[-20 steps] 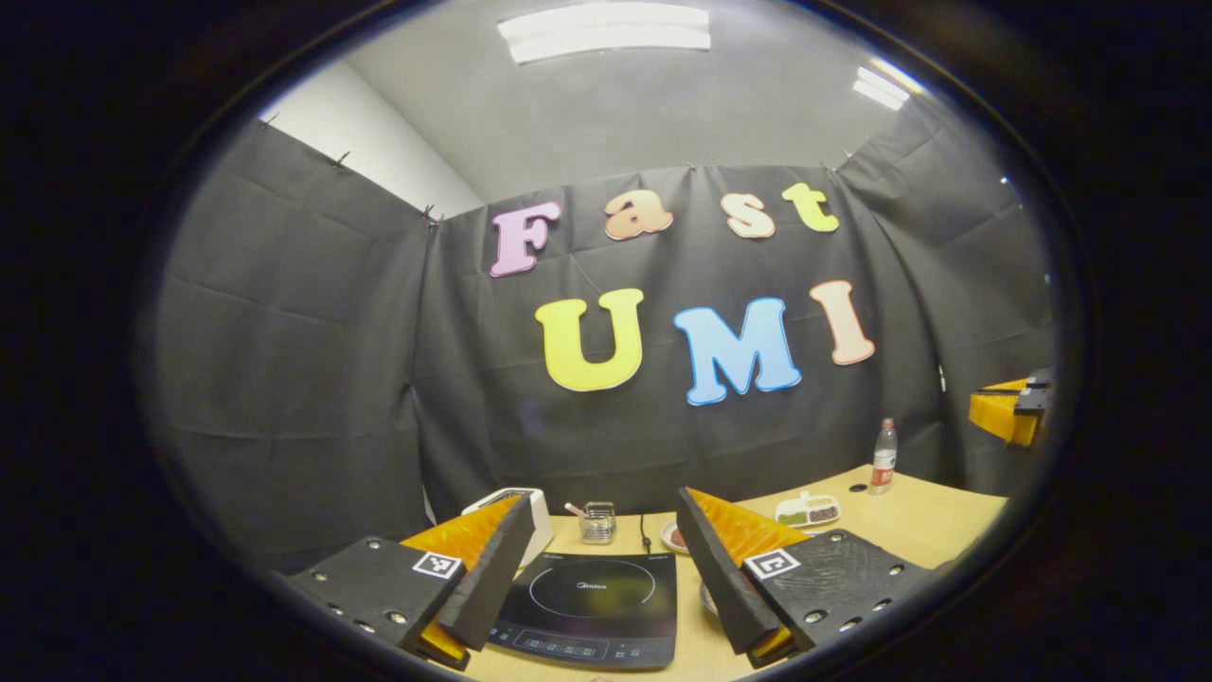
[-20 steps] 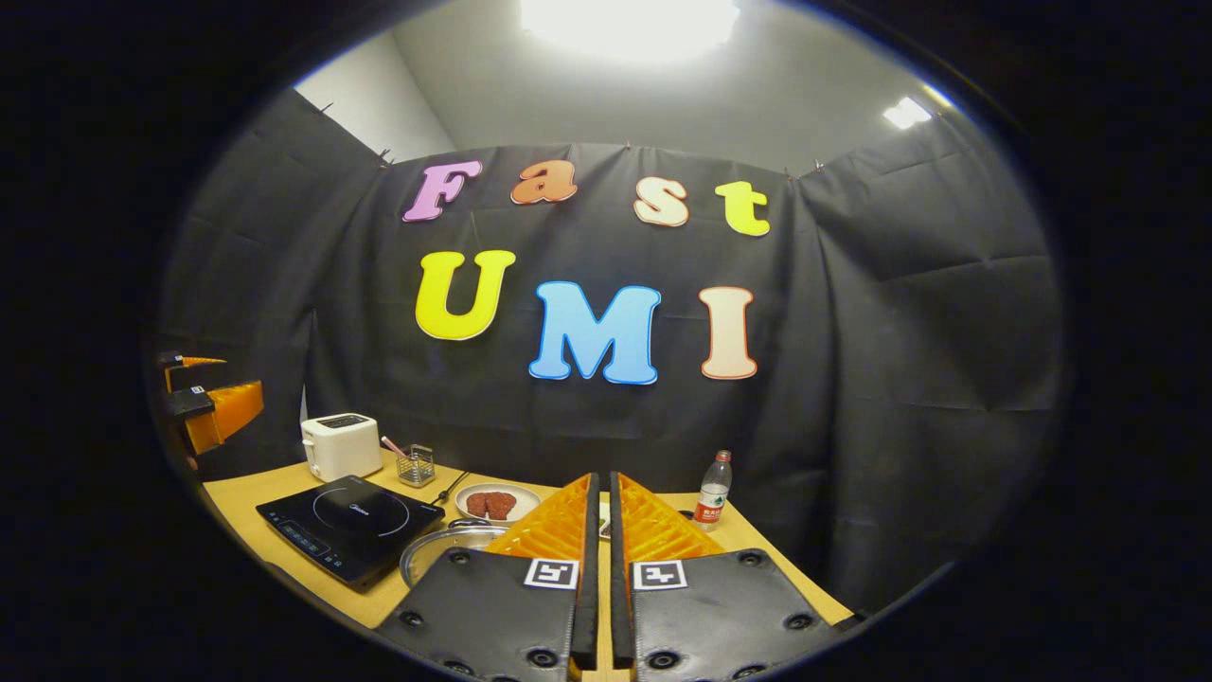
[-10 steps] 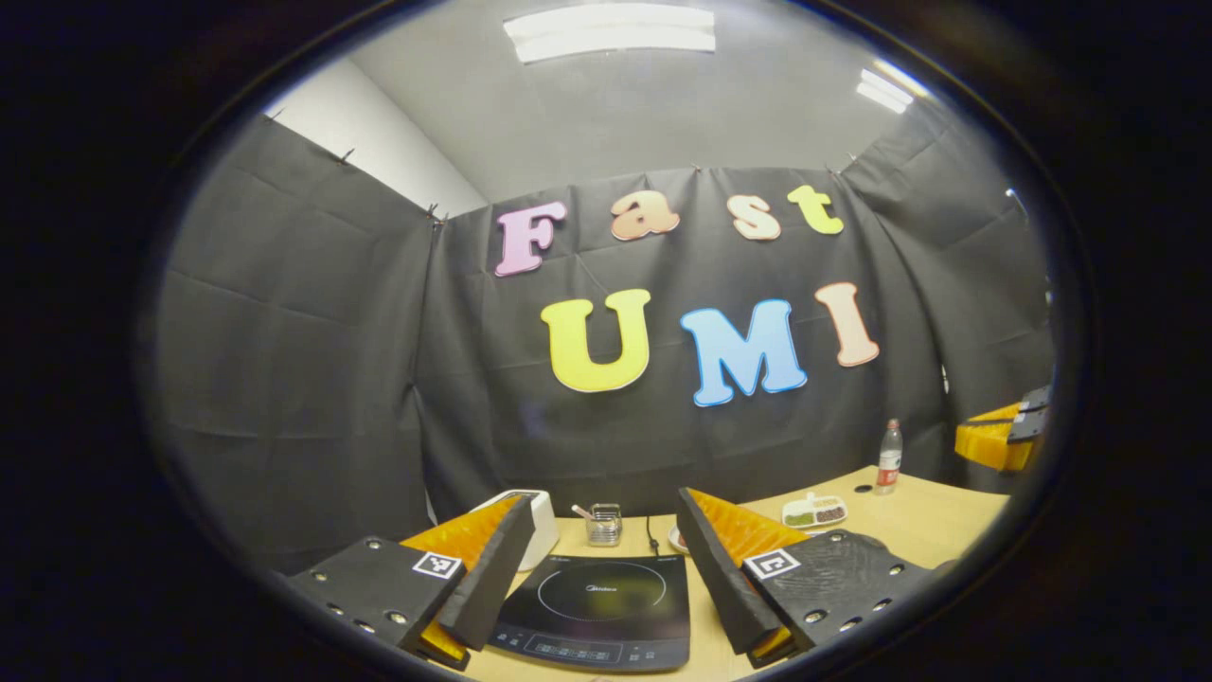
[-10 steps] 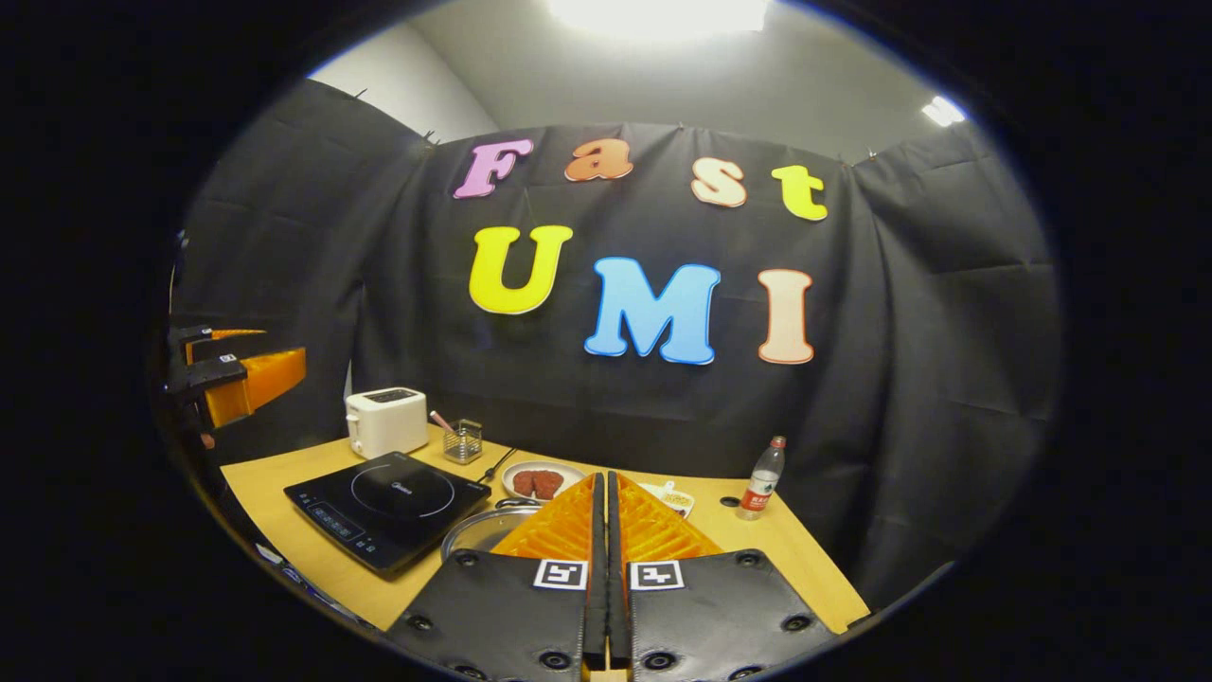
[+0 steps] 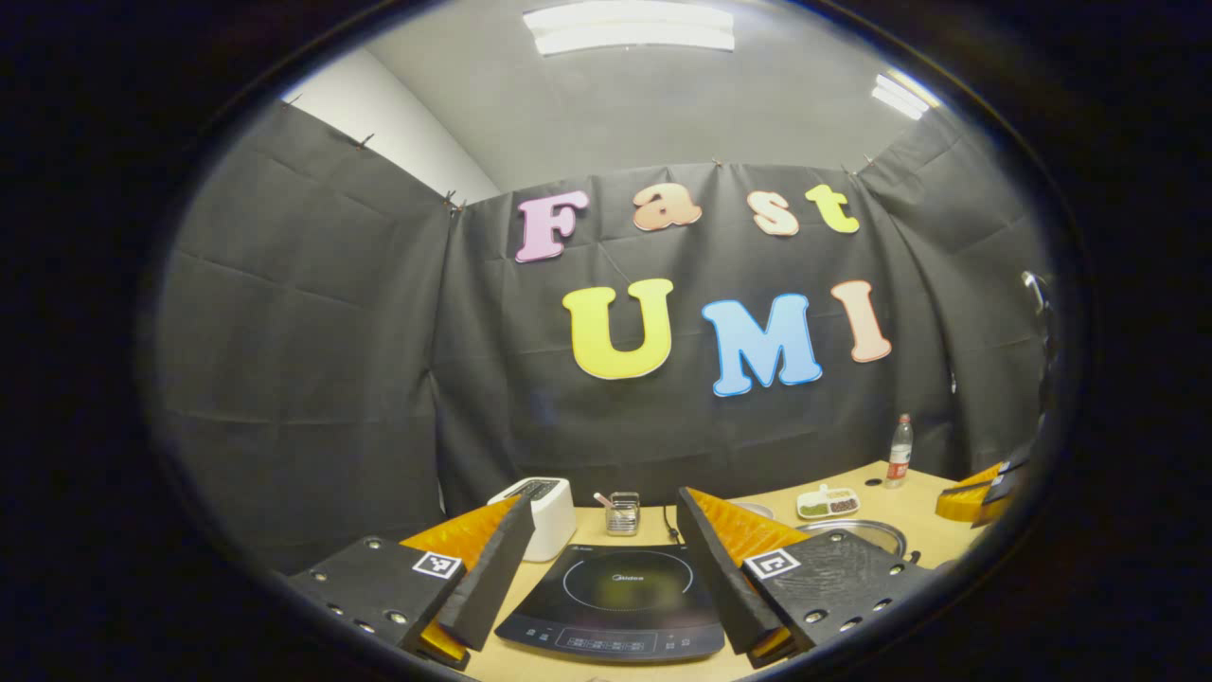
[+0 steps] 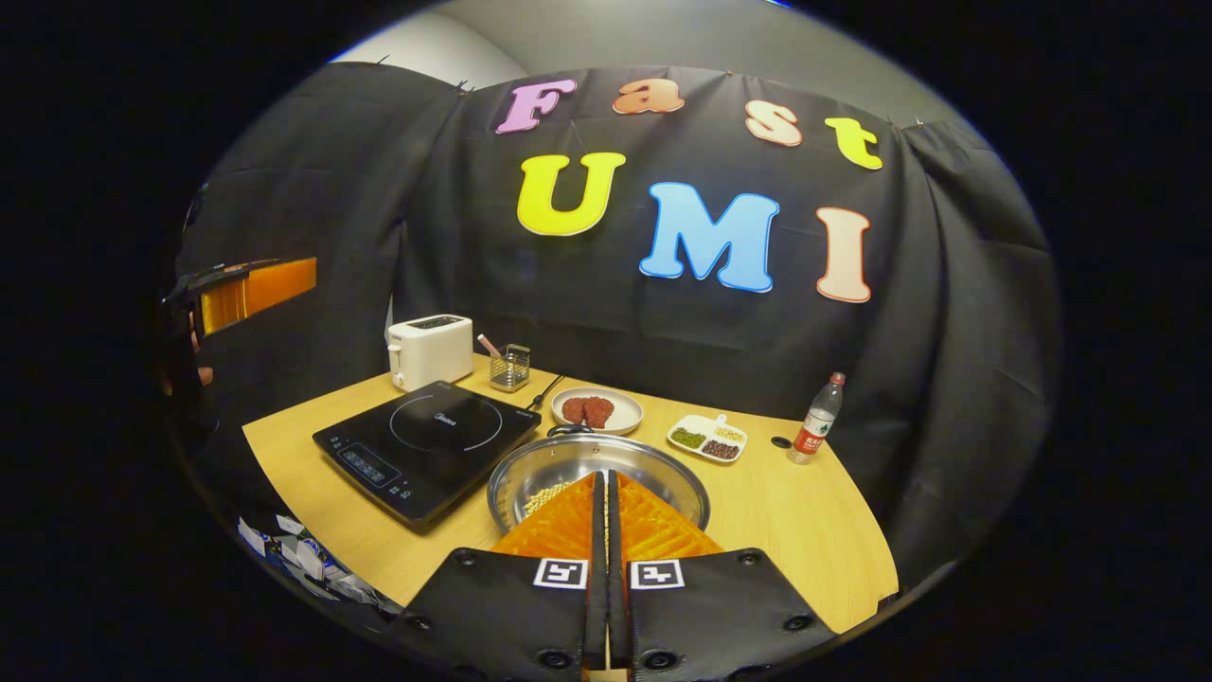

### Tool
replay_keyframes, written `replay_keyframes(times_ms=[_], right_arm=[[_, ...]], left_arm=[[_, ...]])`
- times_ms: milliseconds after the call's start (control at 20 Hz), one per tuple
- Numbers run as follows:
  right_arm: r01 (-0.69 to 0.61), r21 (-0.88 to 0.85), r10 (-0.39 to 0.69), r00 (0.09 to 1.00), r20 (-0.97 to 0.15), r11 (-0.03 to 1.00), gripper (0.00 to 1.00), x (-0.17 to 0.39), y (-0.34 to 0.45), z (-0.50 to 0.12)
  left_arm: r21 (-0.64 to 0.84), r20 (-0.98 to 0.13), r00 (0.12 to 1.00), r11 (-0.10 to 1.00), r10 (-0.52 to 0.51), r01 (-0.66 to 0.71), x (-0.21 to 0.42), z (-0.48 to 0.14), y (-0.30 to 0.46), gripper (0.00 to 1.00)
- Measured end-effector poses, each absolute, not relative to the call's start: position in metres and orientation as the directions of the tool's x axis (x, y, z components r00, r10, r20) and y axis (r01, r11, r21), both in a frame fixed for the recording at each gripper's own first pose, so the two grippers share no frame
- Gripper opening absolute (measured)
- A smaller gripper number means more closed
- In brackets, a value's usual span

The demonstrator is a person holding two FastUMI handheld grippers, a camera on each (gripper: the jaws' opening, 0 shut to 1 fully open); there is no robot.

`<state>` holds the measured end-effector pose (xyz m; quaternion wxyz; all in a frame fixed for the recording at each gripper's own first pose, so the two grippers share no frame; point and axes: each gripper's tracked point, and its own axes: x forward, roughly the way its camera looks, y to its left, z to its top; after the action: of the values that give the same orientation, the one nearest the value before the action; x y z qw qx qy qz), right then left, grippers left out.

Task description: First push the handle of the pot to place it horizontally, then grasp the pot with both hands and set it on the induction cooktop.

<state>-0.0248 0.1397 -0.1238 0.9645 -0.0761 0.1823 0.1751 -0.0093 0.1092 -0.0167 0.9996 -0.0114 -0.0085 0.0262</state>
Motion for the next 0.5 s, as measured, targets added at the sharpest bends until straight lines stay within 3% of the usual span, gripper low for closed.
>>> replay_keyframes(times_ms=[500], right_arm=[[-0.514,-0.049,0.398,0.718,-0.571,0.856,0.02,-0.048,0.164,-0.193]], left_arm=[[-0.024,0.011,0.996,0.995,0.092,-0.092,-0.002,-0.023,0.130,0.90]])
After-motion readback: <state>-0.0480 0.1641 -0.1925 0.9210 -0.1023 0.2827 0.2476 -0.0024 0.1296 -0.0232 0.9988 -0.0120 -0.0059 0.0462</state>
